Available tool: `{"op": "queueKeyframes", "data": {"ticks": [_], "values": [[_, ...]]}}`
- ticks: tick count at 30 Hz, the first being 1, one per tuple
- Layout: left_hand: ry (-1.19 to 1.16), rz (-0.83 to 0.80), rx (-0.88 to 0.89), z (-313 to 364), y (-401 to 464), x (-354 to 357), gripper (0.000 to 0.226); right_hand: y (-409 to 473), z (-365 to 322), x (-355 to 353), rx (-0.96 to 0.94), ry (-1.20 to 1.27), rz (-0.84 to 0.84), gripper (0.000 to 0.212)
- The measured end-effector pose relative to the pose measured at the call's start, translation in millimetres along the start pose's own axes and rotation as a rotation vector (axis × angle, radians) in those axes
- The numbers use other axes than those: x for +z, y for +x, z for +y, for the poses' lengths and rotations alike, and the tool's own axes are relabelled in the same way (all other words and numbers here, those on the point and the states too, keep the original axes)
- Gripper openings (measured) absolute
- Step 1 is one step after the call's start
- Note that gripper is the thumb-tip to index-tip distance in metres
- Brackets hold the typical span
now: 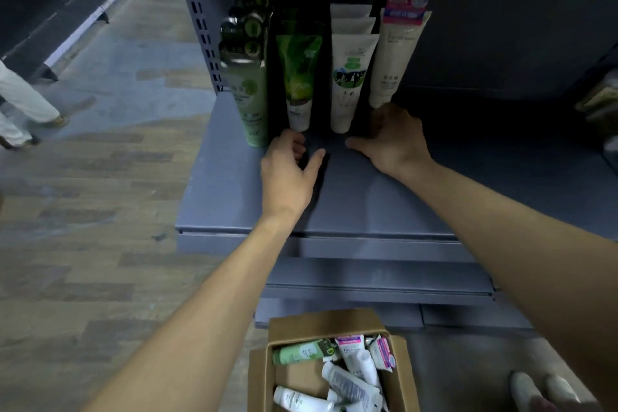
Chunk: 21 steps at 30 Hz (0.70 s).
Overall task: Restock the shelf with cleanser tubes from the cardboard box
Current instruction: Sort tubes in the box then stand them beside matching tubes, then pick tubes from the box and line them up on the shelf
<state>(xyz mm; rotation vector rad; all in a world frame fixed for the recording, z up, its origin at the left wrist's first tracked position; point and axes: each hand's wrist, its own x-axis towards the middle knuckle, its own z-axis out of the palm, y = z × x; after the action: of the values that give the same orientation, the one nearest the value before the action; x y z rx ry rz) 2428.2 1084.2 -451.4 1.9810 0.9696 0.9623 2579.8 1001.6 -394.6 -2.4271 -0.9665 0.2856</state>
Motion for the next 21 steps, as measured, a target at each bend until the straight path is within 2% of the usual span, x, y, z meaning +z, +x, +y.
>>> {"op": "queueKeyframes", "data": {"ticks": [3, 6, 8, 11, 16, 21], "values": [[-0.025, -0.065, -0.049, 9, -2, -9, 0.033, -30, -11, -26, -0.051, -0.085, -0.016, 0.068], [-0.013, -0.186, -0.082, 24, -11, -25, 0.042, -57, -25, -47, -0.052, -0.053, -0.008, 0.061], [0.047, -0.272, -0.021, 35, -23, -37, 0.043, -76, -28, -56, -0.03, 0.032, 0.002, 0.062], [0.236, -0.365, 0.167, 50, -49, -57, 0.037, -112, -23, -57, 0.069, 0.178, 0.031, 0.057], [0.358, -0.426, 0.341, 56, -112, -79, 0.026, -190, 3, -22, 0.198, 0.222, 0.056, 0.039], [0.449, -0.64, 0.357, 28, -156, -81, 0.026, -246, 43, 10, 0.334, 0.154, -0.057, 0.03]]}}
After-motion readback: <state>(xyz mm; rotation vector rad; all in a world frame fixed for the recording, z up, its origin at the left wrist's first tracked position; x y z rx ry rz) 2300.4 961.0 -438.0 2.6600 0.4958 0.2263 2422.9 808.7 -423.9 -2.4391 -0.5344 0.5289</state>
